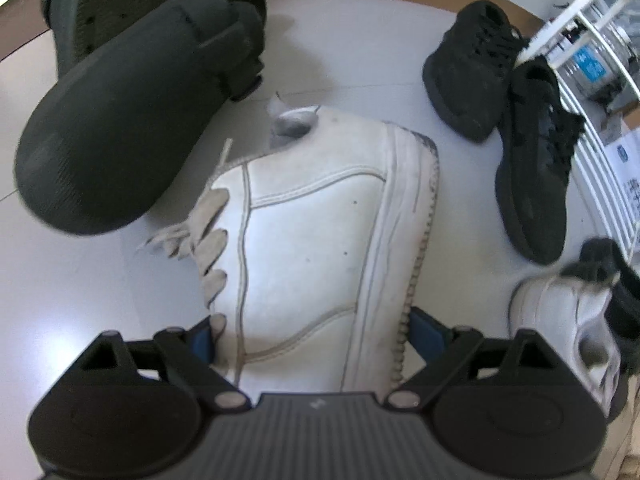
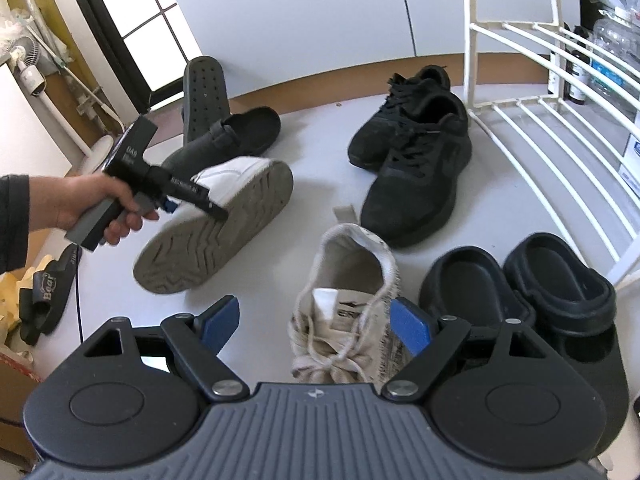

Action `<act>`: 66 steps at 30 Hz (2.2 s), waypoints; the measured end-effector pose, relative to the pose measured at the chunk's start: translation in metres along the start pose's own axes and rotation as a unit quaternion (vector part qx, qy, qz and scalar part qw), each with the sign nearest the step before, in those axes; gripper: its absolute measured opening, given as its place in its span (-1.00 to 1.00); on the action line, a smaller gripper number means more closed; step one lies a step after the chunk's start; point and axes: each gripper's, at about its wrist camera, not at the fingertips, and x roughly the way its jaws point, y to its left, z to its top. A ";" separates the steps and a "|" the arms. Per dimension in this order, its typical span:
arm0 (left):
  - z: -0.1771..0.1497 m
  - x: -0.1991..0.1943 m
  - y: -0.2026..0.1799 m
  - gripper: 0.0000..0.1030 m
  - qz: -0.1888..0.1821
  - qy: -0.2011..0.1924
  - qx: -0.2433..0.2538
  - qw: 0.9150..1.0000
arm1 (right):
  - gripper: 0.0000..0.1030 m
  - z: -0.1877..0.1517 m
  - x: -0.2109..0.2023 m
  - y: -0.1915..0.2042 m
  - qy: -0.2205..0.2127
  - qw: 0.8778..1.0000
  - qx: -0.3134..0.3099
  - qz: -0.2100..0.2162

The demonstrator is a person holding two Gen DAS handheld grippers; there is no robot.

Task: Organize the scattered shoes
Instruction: 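Lift and carry the white leather sneaker with the left gripper toward the clogs, then lower the white leather sneaker beside the ERKE sneaker and open the left gripper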

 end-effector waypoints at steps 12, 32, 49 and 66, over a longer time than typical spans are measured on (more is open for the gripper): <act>-0.042 -0.013 0.044 0.82 -0.010 -0.004 -0.029 1.000 | 0.68 0.005 0.004 0.040 -0.003 0.999 -0.030 0.011; -0.106 -0.029 0.062 0.79 -0.058 -0.012 -0.025 0.998 | 0.68 -0.012 0.028 0.048 0.053 0.998 -0.039 0.026; -0.121 -0.010 -0.022 0.73 -0.139 0.010 0.008 0.990 | 0.68 -0.016 0.023 0.039 0.053 0.998 -0.028 0.028; -0.128 -0.016 -0.045 0.74 -0.159 0.035 0.019 0.987 | 0.68 -0.018 0.024 0.038 0.058 0.997 -0.024 0.033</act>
